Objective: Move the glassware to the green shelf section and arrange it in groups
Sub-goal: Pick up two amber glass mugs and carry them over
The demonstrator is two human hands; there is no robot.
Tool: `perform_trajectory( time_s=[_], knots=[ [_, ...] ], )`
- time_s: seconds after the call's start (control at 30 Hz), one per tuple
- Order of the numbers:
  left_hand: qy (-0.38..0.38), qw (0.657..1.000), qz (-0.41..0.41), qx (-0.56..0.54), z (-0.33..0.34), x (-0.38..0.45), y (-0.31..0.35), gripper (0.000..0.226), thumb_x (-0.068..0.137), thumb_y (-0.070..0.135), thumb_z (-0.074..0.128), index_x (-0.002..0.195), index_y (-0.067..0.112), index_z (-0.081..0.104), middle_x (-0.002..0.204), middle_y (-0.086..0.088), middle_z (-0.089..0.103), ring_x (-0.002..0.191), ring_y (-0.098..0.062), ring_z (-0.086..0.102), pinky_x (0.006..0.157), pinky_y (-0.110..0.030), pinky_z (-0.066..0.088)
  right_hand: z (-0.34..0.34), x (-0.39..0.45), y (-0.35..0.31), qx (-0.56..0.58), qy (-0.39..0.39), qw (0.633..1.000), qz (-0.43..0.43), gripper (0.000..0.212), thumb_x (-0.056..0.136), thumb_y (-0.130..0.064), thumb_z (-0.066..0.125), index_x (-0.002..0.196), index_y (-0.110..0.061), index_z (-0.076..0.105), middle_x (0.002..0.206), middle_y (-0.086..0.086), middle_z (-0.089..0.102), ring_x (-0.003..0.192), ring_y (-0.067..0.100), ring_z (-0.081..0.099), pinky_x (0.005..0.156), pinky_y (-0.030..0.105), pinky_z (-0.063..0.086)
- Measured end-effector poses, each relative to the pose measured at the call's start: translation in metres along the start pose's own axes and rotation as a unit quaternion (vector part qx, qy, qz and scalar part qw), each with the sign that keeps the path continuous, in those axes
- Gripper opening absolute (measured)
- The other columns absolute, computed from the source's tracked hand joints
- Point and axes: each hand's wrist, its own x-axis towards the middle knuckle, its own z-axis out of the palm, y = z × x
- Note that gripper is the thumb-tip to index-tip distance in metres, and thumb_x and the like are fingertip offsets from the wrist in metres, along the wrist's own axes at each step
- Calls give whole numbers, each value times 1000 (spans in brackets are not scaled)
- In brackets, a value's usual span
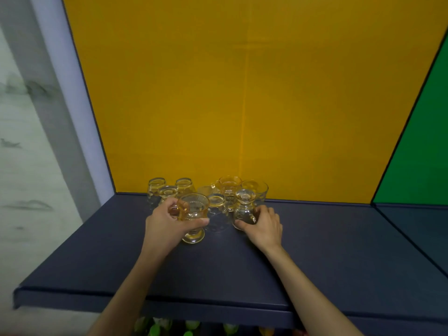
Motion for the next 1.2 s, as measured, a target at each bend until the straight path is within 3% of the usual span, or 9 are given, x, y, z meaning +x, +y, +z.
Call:
perform_trajectory(
  time_s=[0.13,0.3,0.43,0.53,0.87,0.97,1.07,1.2],
  knots=[
    [-8,1000,-2,-8,5,1,2,54,53,47,98,94,30,68,99,13,70,93,3,60,72,-24,46,-2,-1,4,28,-3,1000,12,64,63,-61,79,104,-22,47,116,0,57,116,25,49,94,39,44],
    [-17,1000,12,-19,8,-4,7,52,53,43,99,92,28,69,95,16,69,91,5,60,70,-19,47,-3,4,5,1,-21,1000,13,85,62,-70,79,126,-19,56,127,0,56,124,24,45,100,38,41],
    [-27,999,20,-26,4,-2,8,51,51,42,100,90,28,70,92,12,73,90,-2,66,71,-22,50,-7,-1,8,41,-18,999,12,70,62,-62,82,113,-21,57,116,0,62,117,24,52,94,40,46],
    [-34,999,29,-32,3,-2,9,51,51,41,100,89,27,70,91,12,74,89,-4,67,72,-23,52,-18,-6,12,56,-24,998,1,61,58,-56,83,102,-24,55,106,-3,67,102,22,63,81,37,52],
    [-46,995,57,-66,14,2,15,51,49,40,101,88,25,71,92,9,75,92,-9,69,79,-32,55,-80,-11,0,-58,-8,995,-82,53,55,-42,82,102,-22,67,92,-3,67,91,24,65,69,30,48],
    [-57,993,60,-80,19,0,14,52,48,40,102,87,25,71,91,8,76,91,-11,70,78,-32,55,-92,-15,-6,-37,19,996,-79,58,58,-46,84,107,-20,67,89,-5,65,81,17,58,68,26,41],
    [-67,992,61,-91,23,0,15,54,46,41,102,87,25,71,92,8,76,91,-11,71,79,-34,57,-99,-19,-7,-21,39,997,-67,72,55,-46,84,117,-20,61,96,-6,67,86,16,57,71,26,41],
    [-77,989,63,-112,31,-2,17,55,44,42,102,87,25,71,93,7,76,92,-12,70,79,-34,57,-109,-27,-2,111,39,993,-25,78,58,-30,89,124,-21,50,102,-7,63,93,13,60,67,25,44]
  ],
)
